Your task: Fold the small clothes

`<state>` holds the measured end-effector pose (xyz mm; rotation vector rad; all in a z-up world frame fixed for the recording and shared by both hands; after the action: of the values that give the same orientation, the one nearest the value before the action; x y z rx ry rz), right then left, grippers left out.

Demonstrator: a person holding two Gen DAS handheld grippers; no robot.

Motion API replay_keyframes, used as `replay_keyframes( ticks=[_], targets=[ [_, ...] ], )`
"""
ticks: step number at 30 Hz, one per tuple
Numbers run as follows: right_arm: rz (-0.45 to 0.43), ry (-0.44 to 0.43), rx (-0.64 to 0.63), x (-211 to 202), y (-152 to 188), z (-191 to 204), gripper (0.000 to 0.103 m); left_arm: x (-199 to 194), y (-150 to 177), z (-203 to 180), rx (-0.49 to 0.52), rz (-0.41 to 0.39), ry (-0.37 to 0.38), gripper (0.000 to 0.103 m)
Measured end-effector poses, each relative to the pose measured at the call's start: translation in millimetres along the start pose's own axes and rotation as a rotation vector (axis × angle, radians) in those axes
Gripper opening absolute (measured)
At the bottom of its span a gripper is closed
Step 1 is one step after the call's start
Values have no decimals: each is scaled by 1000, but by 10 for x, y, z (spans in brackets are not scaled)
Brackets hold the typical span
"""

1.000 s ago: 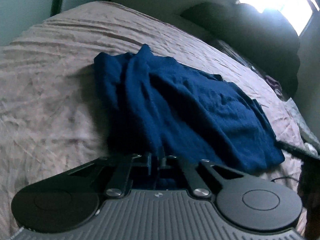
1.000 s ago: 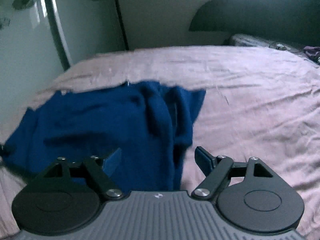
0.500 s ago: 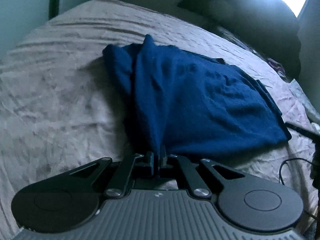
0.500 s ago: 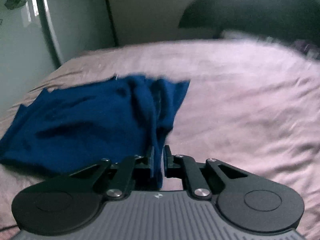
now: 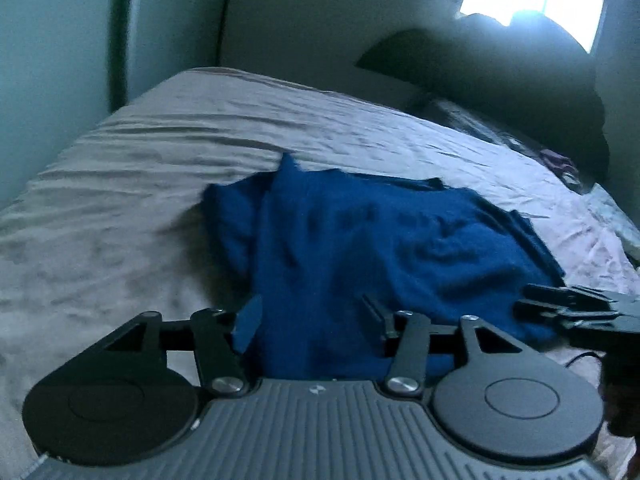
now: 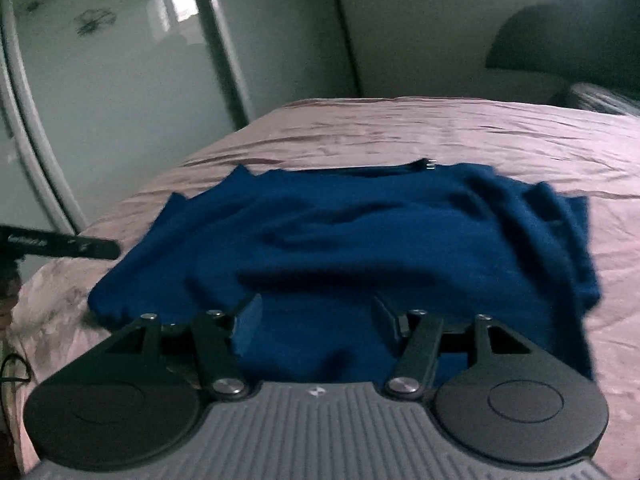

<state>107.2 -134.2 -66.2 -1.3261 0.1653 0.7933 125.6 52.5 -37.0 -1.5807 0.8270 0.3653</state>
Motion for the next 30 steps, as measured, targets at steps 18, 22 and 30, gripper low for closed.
replay_keyframes(
  ticks=[18, 22, 30],
  targets=[
    [78, 11, -41, 117, 143, 180, 74, 260, 359, -174, 150, 34, -147, 76],
    [100, 32, -70, 175, 251, 175, 75, 232, 355, -115, 172, 23, -202, 82],
    [93, 34, -76, 181, 278, 179, 78, 153, 315, 98, 155, 3, -310, 88]
  ],
)
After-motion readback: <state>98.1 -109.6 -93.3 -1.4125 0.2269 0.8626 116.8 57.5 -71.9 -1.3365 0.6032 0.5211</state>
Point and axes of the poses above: each gripper's, at about its wrist camera, not at the fingertips, and x roughly the way its jaws point, z to its left, y to its underside, the point moved 10 cm from there along x, roughly the way its jaws point, and after that the axes turned 1 degree about -z, right-handed, at the moved point
